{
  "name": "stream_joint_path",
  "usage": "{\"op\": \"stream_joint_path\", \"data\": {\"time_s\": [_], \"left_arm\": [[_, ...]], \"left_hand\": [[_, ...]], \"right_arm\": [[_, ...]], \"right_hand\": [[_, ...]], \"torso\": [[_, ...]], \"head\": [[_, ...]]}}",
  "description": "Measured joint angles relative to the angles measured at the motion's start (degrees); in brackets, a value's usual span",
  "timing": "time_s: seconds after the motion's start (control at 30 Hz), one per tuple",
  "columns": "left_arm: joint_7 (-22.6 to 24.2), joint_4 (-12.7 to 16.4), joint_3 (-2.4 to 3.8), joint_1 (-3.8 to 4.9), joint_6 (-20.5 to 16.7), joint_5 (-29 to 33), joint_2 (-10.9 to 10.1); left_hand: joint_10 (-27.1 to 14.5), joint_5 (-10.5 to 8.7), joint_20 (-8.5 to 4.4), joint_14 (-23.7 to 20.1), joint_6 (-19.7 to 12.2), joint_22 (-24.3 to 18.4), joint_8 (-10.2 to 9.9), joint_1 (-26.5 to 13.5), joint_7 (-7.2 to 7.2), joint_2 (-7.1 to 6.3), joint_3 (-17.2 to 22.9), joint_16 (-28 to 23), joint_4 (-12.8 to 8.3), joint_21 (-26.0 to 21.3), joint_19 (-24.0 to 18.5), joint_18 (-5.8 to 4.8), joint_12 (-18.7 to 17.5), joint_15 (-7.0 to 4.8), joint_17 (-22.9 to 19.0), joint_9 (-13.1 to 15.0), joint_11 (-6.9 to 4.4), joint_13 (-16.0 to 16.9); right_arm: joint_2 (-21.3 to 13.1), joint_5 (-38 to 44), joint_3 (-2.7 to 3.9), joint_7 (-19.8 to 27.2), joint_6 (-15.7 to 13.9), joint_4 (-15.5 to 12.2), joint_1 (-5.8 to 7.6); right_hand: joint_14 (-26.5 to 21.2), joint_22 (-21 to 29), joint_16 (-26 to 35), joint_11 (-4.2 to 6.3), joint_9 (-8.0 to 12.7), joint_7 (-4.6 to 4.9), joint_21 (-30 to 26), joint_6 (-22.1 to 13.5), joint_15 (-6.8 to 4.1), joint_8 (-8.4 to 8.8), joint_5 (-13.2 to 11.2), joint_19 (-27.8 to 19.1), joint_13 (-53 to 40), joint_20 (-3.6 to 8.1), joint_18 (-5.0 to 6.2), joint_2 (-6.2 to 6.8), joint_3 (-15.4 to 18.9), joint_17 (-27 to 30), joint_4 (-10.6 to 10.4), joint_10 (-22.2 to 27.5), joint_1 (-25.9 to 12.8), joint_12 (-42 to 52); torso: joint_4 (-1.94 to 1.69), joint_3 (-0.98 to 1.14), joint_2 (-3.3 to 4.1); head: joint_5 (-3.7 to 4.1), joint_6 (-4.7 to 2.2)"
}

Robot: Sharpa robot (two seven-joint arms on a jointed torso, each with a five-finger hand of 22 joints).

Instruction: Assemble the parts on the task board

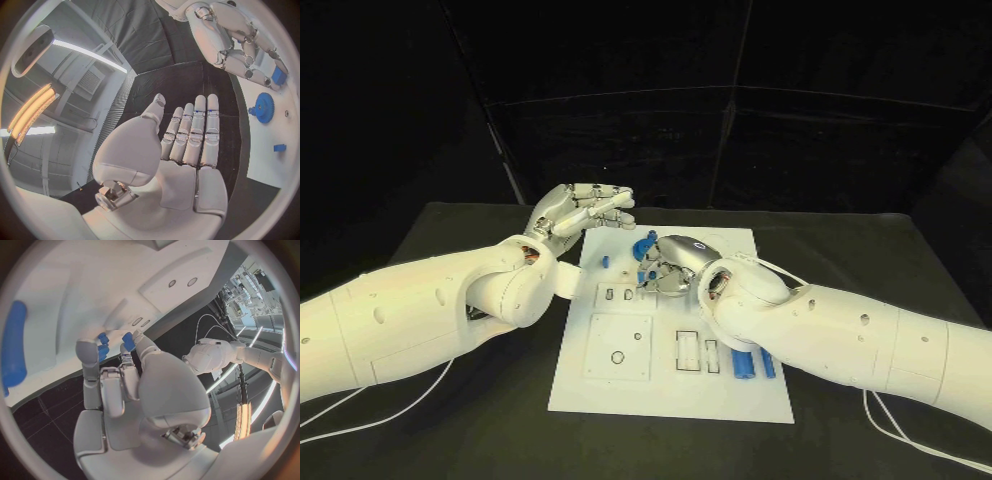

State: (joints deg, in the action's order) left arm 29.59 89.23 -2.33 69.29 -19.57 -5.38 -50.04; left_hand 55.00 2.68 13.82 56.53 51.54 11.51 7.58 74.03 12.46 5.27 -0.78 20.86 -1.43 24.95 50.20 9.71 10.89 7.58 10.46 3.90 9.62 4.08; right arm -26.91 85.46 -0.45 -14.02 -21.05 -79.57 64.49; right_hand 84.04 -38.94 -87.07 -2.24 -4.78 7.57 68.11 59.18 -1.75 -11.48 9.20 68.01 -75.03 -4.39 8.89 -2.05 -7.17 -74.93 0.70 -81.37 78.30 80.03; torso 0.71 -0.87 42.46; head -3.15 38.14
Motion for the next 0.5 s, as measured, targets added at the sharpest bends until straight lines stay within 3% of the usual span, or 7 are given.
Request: {"op": "stream_joint_path", "data": {"time_s": [0.2, 0.5], "left_arm": [[-0.05, -0.3, 0.0, 0.01, -0.27, 0.04, 0.33], [-0.08, -0.47, 0.0, 0.01, -0.56, 0.08, 0.4]], "left_hand": [[0.19, 0.0, -0.05, 0.0, 0.08, -0.01, 0.0, 0.0, -0.08, 0.0, 0.0, 0.0, 0.0, 0.0, -0.05, 0.0, 0.0, 0.0, 0.04, 0.0, 0.2, 0.0], [0.19, 0.0, -0.2, 0.0, 0.07, -0.01, 0.0, 0.0, -0.08, 0.0, 0.0, 0.0, 0.0, 0.0, -0.21, 0.0, 0.0, 0.0, 0.03, 0.0, 0.2, -0.01]], "right_arm": [[1.16, 2.09, -0.03, -0.25, 0.89, 0.48, -0.58], [1.63, 4.74, -0.07, -0.38, 2.12, 0.52, -1.04]], "right_hand": [[0.0, 0.0, 0.0, 0.0, -0.01, -0.01, 0.0, -0.01, 0.0, 0.01, -0.01, 0.0, 0.0, 0.0, 0.0, 0.09, 0.01, 0.0, 0.0, 0.0, -0.07, 0.0], [0.0, 0.0, 0.0, 0.0, 0.0, -0.03, 0.0, -0.03, 0.0, 0.05, -0.01, 0.0, -0.01, 0.0, 0.0, 0.1, 0.02, 0.01, 0.01, 0.0, -0.06, 0.0]], "torso": [[0.06, 0.04, 0.0], [0.05, -0.03, -0.01]], "head": [[-1.43, 0.29], [-2.27, 0.7]]}}
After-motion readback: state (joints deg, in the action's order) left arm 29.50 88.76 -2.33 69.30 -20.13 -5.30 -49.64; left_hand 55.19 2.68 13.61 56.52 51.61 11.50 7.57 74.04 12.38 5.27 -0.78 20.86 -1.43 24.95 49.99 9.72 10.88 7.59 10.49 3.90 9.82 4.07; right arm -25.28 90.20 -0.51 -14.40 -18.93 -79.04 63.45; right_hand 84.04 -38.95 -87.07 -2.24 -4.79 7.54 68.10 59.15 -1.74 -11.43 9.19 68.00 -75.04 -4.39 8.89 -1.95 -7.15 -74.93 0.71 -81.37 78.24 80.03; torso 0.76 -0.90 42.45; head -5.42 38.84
